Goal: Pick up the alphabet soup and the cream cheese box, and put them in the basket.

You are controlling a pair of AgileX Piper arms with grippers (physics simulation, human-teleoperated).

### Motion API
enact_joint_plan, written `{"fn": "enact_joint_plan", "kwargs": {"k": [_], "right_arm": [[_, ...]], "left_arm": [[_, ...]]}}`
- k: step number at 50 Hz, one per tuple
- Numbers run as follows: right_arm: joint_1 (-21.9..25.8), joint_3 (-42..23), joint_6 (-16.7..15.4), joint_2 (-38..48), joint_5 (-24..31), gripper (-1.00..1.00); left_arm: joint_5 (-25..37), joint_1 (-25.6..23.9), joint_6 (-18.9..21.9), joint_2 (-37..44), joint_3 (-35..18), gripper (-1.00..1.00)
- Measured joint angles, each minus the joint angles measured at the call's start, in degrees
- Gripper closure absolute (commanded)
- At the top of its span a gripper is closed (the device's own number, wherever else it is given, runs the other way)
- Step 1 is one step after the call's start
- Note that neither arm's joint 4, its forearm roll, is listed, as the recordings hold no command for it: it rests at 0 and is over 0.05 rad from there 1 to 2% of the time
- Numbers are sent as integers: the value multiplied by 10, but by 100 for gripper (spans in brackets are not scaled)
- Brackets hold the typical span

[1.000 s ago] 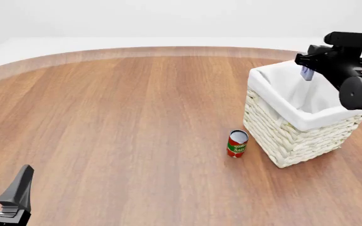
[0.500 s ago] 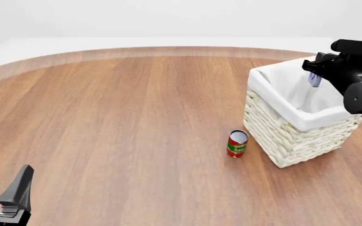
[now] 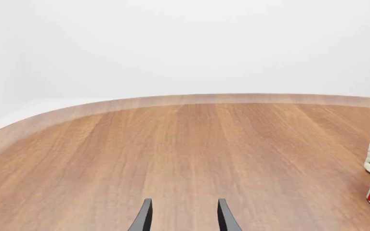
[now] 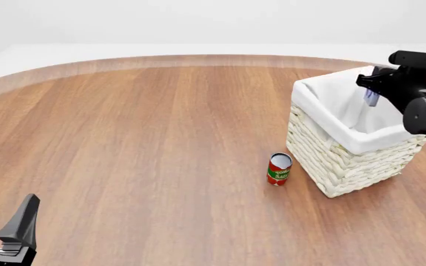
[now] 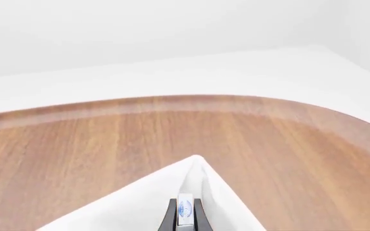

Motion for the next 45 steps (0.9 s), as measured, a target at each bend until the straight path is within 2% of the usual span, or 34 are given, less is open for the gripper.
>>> {"fn": "enact_joint_plan", "kwargs": {"k": [45], "right_arm": [[-7, -12, 1, 33, -2, 100]], "left_arm": [[0, 0, 0, 0, 0, -100]]}}
